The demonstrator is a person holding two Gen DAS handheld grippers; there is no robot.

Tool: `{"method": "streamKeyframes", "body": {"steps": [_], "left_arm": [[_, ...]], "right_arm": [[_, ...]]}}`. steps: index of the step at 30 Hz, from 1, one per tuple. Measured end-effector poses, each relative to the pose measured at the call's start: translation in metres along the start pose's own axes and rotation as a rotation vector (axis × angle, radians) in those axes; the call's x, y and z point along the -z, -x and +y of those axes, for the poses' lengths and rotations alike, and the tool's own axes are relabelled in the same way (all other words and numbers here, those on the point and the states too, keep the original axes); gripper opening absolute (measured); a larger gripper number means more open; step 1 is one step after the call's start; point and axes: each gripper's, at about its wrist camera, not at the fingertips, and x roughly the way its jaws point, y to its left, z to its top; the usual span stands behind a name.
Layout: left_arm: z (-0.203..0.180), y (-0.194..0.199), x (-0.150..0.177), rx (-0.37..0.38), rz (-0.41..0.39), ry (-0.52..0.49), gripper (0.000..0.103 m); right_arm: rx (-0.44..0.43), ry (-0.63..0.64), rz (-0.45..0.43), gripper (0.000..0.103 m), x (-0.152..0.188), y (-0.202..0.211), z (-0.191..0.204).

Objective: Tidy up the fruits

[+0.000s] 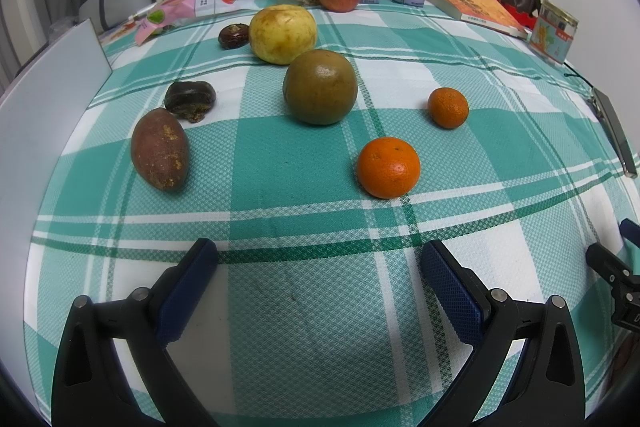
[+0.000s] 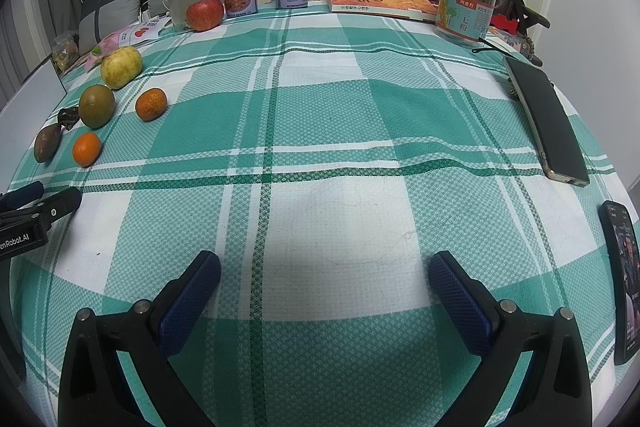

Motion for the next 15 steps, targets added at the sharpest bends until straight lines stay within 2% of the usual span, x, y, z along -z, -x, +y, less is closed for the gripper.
{"method": "streamKeyframes", "body": {"steps": [11,13,15], "left_arm": [[0.0002,0.0,0.0,-0.001,0.002,0.0,0.103],[-0.0008,0.0016,0.0012,0.006,0.02,-0.005,0.103],[0.0006,0.0085,0.0077,0.034,0.08,-0.039,0.103]], "right_arm": [[0.0,0.0,0.0,0.103,-0.0002,-0.0003,-0.0001],[-0.001,0.0,0.001,0.103,-0.0002,-0.0004,0.0],[-0.002,0.0,0.001,0.103,-0.0002,-0.0003,-0.0002]]}}
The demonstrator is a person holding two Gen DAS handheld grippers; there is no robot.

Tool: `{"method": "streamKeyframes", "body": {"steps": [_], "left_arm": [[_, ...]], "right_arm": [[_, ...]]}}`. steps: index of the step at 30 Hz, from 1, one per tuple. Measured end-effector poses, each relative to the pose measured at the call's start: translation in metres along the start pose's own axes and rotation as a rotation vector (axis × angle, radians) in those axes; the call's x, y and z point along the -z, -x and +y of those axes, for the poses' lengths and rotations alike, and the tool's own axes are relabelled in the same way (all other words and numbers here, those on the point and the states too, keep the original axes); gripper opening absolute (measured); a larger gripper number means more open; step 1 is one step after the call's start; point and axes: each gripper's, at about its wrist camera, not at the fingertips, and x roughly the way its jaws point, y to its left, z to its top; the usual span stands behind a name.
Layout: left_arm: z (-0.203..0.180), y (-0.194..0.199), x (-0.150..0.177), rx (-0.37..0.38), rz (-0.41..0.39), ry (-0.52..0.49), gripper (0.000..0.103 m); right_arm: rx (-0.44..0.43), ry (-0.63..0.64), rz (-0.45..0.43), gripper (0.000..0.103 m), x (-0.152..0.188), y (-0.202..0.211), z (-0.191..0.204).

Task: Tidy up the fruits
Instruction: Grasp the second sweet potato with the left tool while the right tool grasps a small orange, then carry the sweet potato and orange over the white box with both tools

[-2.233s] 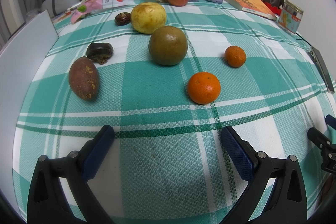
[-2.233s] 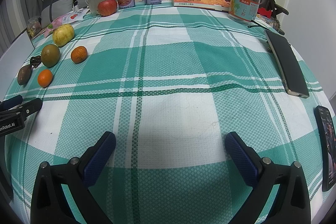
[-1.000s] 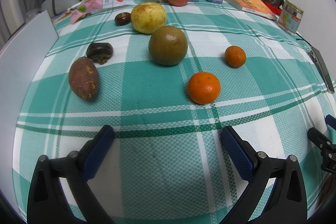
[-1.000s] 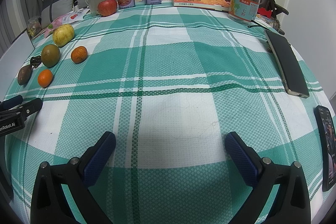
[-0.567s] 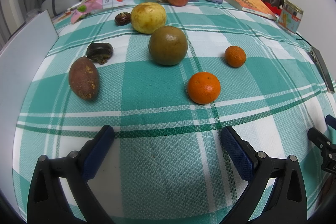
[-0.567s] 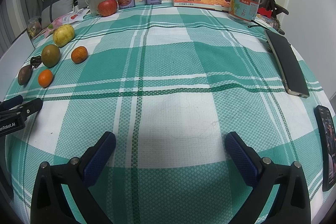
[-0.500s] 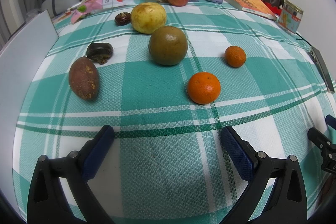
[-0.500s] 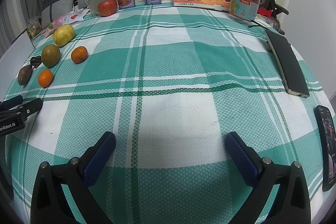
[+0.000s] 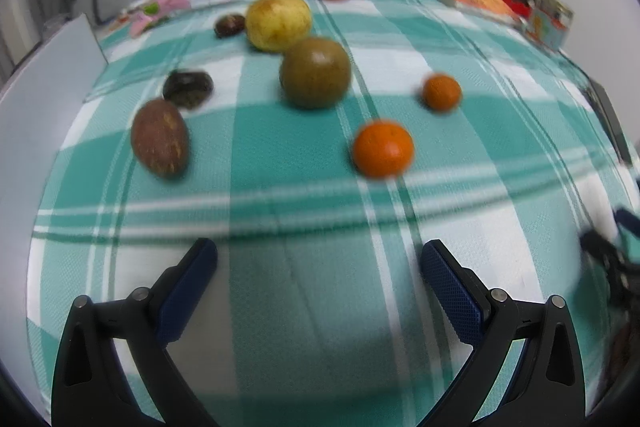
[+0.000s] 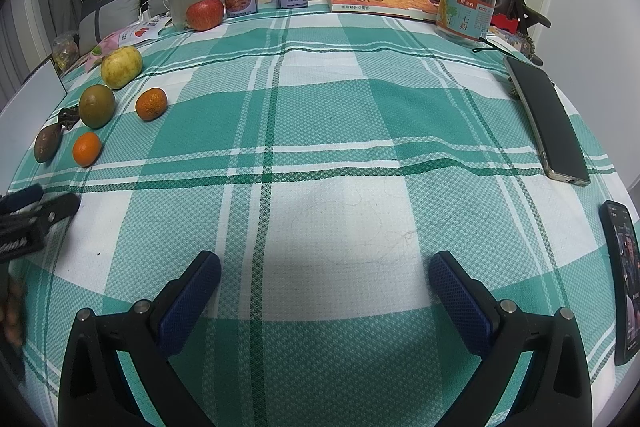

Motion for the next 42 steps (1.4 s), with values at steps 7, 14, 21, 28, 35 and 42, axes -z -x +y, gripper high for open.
{"method": "streamKeyframes", "body": {"steps": [7,14,21,28,35,42], "left_arm": [[0.024,0.032,0.031,0.1,0.115,-0.144,0.102],[0.123,0.023,-0.054,0.264,0.159,0.294,0.1],[0.133,-0.028,-0.101,0.131,0.303,0.316,0.08],[0.134,-0.032,-0.087,0.076,0.283,0.306,0.046],[0.149,0.01,-0.018,0.136,0.285,0.282,0.046],[0.169,0.053,0.025,0.179,0.281,0.298,0.046]], "right_arm": [[0.0,0.0,0.0,0.103,0.0,0.0,0.0],[0.0,0.0,0.0,0.103,0.0,0.0,0.0],[0.0,0.0,0.0,0.103,0.0,0.0,0.0],[-0.005,-0.002,0.001,0.103,0.0,0.0,0.0],[-0.439,0.044,0.13,0.088,-0.041,0.004,0.072],[-0.482,0.125,0.323,0.07,-0.116,-0.037,0.173]]}}
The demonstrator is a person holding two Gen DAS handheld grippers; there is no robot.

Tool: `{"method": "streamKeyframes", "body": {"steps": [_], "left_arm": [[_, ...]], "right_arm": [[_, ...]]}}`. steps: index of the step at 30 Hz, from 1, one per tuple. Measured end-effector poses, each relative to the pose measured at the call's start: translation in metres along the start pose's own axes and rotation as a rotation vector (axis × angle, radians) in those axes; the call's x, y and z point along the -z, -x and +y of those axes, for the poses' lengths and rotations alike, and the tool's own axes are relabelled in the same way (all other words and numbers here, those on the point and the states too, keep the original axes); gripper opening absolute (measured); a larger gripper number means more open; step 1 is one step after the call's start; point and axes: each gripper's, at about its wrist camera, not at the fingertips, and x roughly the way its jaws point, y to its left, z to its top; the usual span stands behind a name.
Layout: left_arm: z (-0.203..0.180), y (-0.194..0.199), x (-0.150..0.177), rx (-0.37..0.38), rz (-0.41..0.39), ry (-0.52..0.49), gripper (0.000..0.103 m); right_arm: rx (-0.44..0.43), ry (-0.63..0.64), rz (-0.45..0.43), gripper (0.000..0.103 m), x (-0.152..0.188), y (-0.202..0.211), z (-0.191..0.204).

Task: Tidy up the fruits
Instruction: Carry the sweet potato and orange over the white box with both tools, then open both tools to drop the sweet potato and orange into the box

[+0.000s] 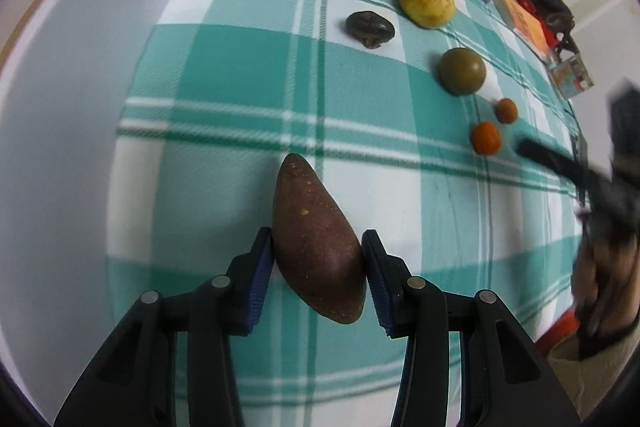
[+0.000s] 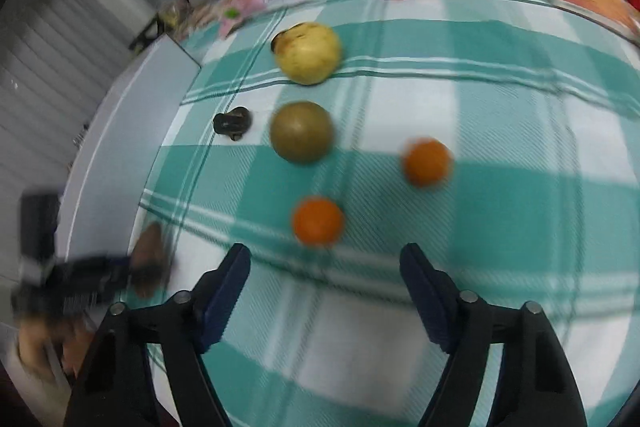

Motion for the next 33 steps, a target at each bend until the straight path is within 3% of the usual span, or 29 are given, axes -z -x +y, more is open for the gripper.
{"method": "streamKeyframes", "body": {"steps": [4,7,10,14,18,21,26,30,33], "left_arm": [[0.001,0.014,0.008,0.023,-0.035,0.002,0.046],[-0.002,0.026,0.013,0.057,-0.051,0.006,0.046],[0.004,0.059,0.02,0.128,-0.092,0.019,0.046],[0.027,0.127,0.02,0.168,-0.187,0.028,0.046],[0.078,0.172,0.011,0.064,-0.256,0.086,0.046],[0.124,0.167,0.004,-0.009,-0.244,0.172,0.046],[0.176,0.126,0.004,-0.091,-0.153,0.27,0.046],[0.198,0.112,0.016,-0.123,-0.117,0.322,0.046],[0.206,0.117,0.021,-0.132,-0.143,0.353,0.054]], "right_arm": [[0.08,-0.006,0.132,0.032,-0.011,-0.034,0.009],[0.11,-0.001,0.132,0.031,-0.01,-0.024,0.017],[0.077,0.051,0.08,0.031,-0.01,0.008,0.048],[-0.035,0.216,0.024,0.031,-0.016,0.052,0.137],[-0.181,0.389,0.016,0.031,-0.017,0.066,0.251],[-0.223,0.474,0.049,0.031,-0.006,0.05,0.31],[-0.184,0.591,0.118,0.031,0.015,-0.01,0.379],[-0.151,0.611,0.151,0.033,0.025,-0.041,0.391],[-0.148,0.59,0.144,0.043,0.023,-0.044,0.386]]}}
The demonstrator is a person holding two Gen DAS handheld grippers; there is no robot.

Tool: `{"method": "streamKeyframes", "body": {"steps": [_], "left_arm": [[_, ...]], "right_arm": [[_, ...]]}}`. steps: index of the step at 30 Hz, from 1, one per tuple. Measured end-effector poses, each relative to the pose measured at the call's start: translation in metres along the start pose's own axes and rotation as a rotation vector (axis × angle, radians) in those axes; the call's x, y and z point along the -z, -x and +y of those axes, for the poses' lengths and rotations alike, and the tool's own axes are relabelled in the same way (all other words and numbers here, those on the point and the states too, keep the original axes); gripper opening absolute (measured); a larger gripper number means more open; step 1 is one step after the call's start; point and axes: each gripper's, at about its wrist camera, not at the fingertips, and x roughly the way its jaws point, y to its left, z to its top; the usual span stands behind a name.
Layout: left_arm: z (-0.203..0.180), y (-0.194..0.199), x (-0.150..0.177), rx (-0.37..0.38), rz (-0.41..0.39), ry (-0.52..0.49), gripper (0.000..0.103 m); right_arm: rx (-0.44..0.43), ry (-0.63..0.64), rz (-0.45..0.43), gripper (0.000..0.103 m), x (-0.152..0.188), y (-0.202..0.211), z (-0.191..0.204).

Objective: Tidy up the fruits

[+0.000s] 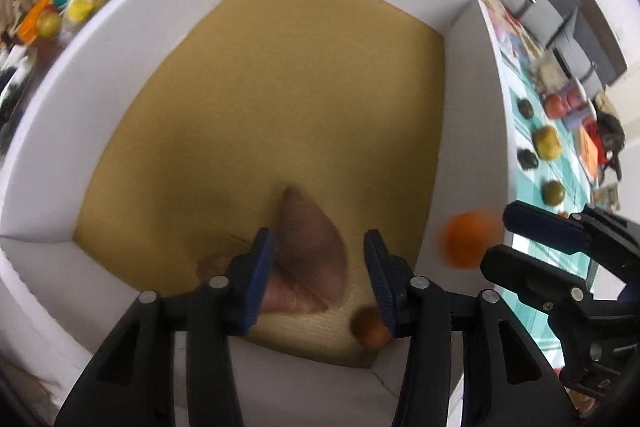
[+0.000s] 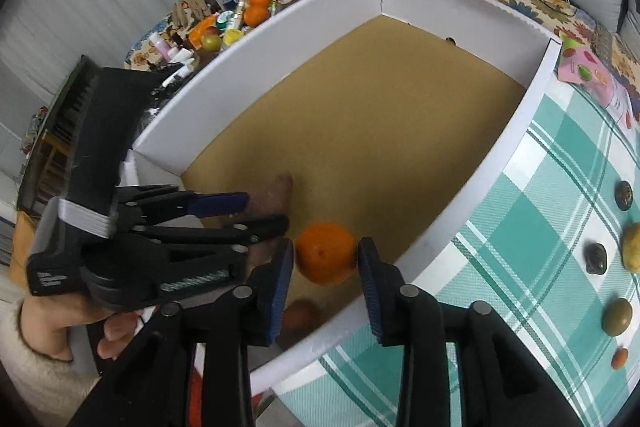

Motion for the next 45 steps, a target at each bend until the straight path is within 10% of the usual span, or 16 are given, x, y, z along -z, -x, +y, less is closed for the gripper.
{"method": "streamKeyframes", "body": {"steps": [8,16,26,45], "left_arm": [[-0.03,0.054,0.011,0.041,-0.194,-0.042,0.071],[-0.155,0.045,0.072,0.161,-0.307,-0.273,0.08],[-0.288,-0.079,0.132,0.209,-0.18,-0.412,0.081],[-0.319,-0.121,0.16,0.034,-0.287,-0.586,0.093]], "right_arm": [[0.079,0.0,-0.265,0.091,0.041,0.083,-0.02],[0.384,-0.146,-0.38,0.095,0.181,0.117,-0.123],[0.668,-0.486,-0.299,0.095,0.352,0.11,-0.251],[0.637,-0.584,-0.308,0.103,0.377,0.108,-0.277]]}}
